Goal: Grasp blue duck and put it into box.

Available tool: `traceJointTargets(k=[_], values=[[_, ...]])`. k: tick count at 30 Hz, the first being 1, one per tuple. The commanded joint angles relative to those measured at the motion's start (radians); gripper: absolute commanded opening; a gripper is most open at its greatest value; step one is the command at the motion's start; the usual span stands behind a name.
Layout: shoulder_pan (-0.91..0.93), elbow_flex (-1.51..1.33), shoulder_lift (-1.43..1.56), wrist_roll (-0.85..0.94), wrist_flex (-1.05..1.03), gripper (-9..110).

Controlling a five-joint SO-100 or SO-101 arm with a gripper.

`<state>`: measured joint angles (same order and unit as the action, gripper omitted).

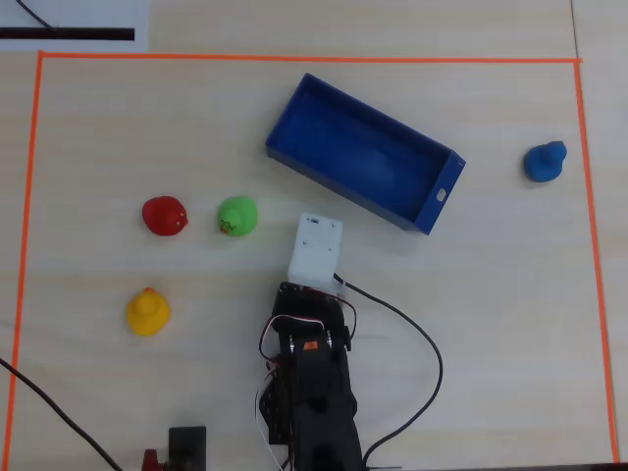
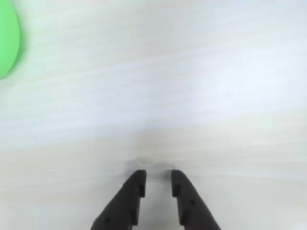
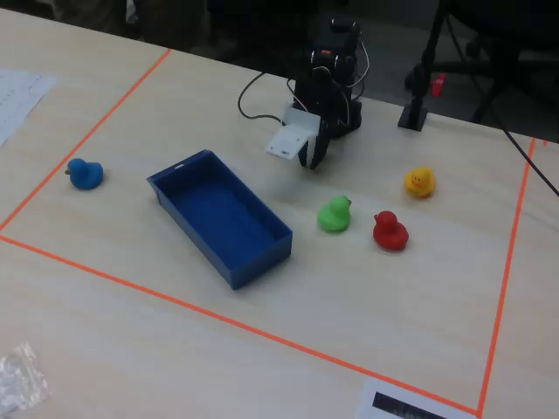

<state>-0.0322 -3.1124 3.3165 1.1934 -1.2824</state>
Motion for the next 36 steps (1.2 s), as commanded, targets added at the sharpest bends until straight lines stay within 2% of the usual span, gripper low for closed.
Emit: traceJointTargets(k=[1, 32, 36], values=[[-0.008, 0.002, -0.005, 0.003, -0.021, 4], [-0.008, 0.002, -0.005, 0.005, -0.021, 4], [-0.003, 0.002, -0.005, 0.003, -0.02, 0]])
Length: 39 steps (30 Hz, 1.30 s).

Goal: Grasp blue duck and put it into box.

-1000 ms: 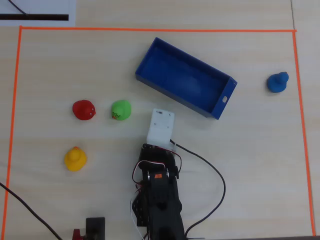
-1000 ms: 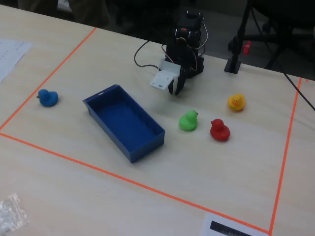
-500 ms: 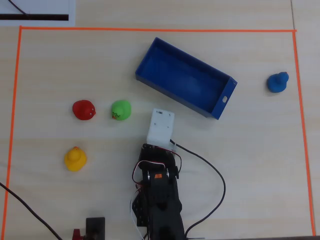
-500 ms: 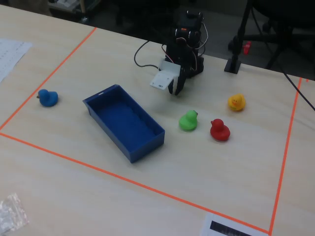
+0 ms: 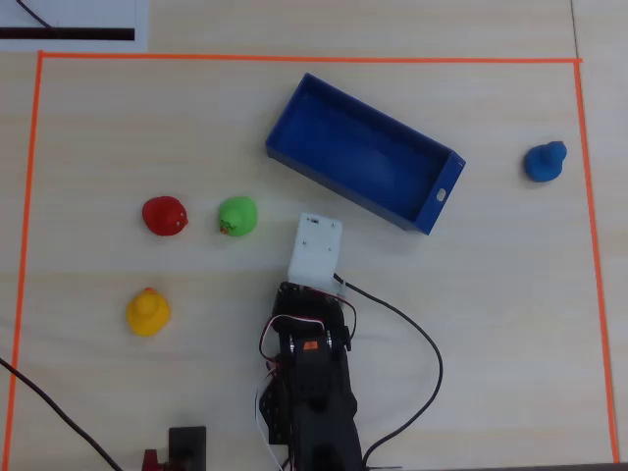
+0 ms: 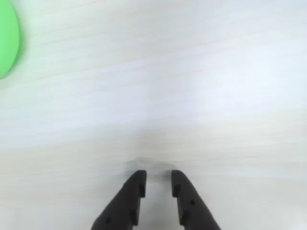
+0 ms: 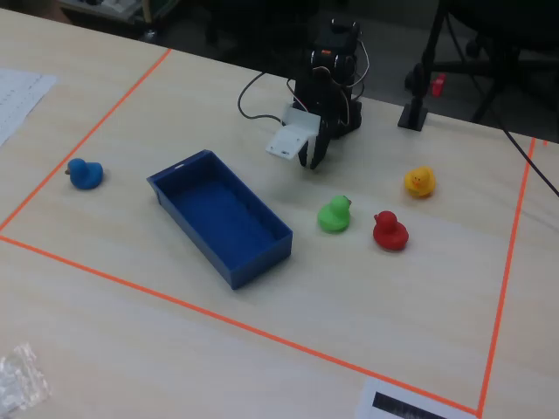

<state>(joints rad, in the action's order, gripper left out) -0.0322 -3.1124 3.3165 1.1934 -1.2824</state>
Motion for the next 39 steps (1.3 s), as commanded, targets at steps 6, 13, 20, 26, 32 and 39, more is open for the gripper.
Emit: traceJointTargets(k=[6, 13, 20, 26, 32, 39], values=[[0.276, 0.298, -0.368, 0.067, 0.285, 6], [0.617, 0.928, -0.788, 0.101, 0.39, 17], [0.897, 1.164, -1.068, 0.163, 0.715, 25], [1.04, 1.212, -1.269, 0.196, 1.0, 32], [1.077, 1.29, -1.44, 0.201, 1.123, 36], [1.043, 1.285, -1.572, 0.186, 1.287, 39]])
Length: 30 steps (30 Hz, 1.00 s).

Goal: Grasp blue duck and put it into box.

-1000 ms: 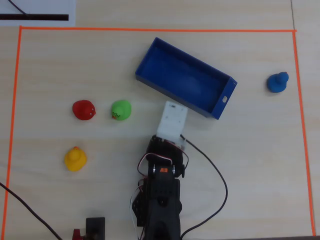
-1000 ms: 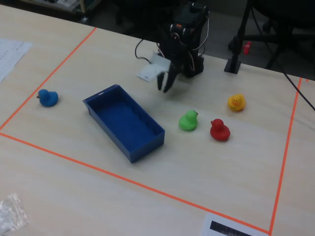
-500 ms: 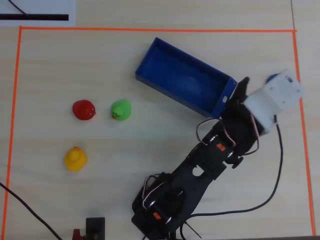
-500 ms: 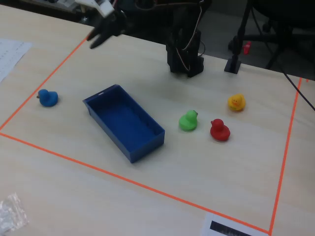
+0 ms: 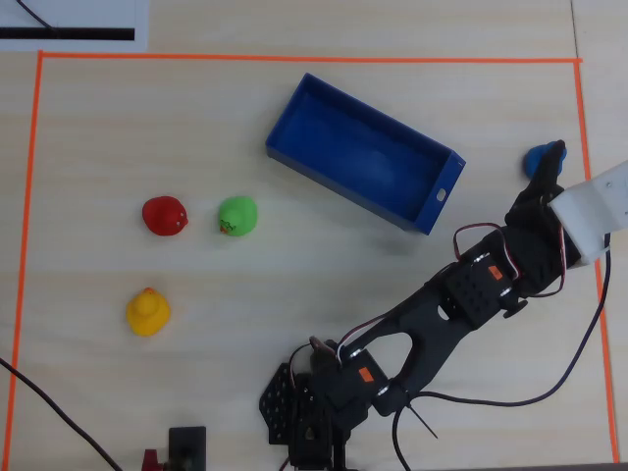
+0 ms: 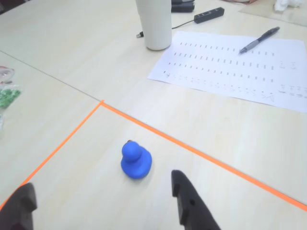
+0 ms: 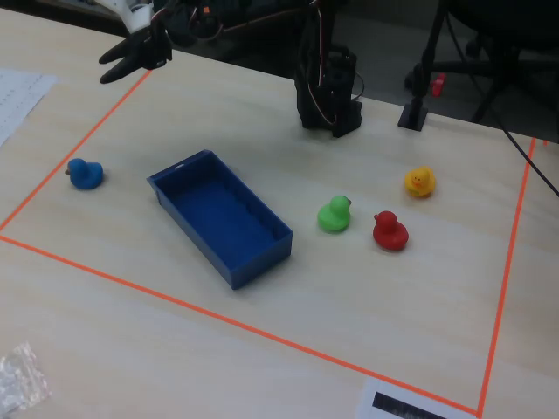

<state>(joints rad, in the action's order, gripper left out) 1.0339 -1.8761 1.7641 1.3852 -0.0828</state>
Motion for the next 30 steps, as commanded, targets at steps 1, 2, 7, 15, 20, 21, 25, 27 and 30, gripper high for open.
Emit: traceJointTargets(k=[1, 2, 7, 15, 20, 21, 25, 27, 30], values=[[-0.031, 0.049, -0.038, -0.006, 0.109, 39], [-0.04, 0.051, -0.058, -0.008, 0.133, 39], [-0.066, 0.144, -0.192, -0.002, 0.179, 40], [-0.101, 0.225, -0.344, 0.091, 0.293, 40], [-0.098, 0.221, -0.417, 0.112, 0.39, 40], [-0.095, 0.221, -0.434, 0.117, 0.414, 40], [-0.077, 0.238, -0.511, 0.141, 0.5, 40], [-0.069, 0.25, -0.543, 0.153, 0.515, 40], [-0.06, 0.25, -0.591, 0.176, 0.557, 40]])
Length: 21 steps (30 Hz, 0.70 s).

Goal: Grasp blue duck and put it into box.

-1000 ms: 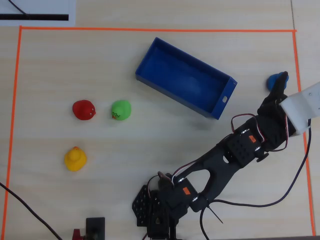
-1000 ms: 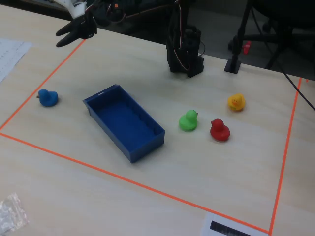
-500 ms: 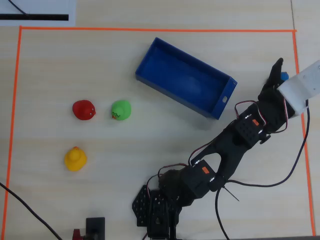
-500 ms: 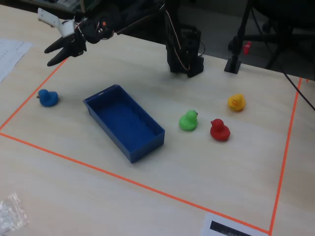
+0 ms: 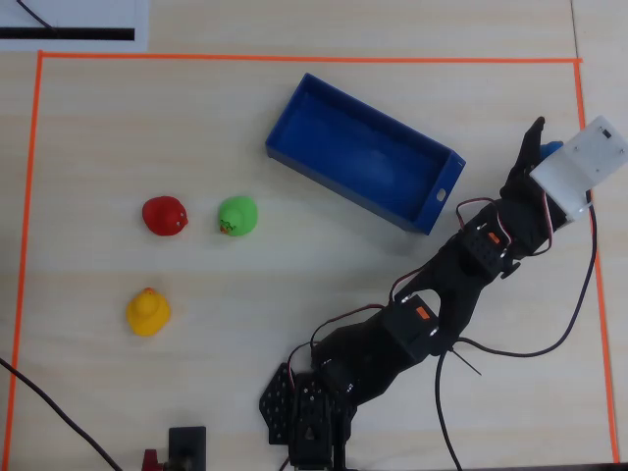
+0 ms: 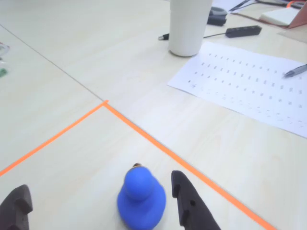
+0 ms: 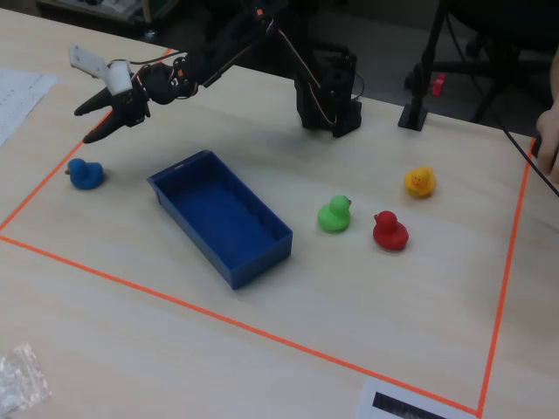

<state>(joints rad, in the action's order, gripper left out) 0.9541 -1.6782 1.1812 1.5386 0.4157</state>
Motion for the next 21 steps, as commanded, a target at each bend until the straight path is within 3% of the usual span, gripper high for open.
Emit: traceJointTargets(k=[1, 21], values=[[0.023, 0.055, -0.026, 0.029, 0.075, 40], [-0.014, 0.322, -0.31, 0.061, 0.0, 40]])
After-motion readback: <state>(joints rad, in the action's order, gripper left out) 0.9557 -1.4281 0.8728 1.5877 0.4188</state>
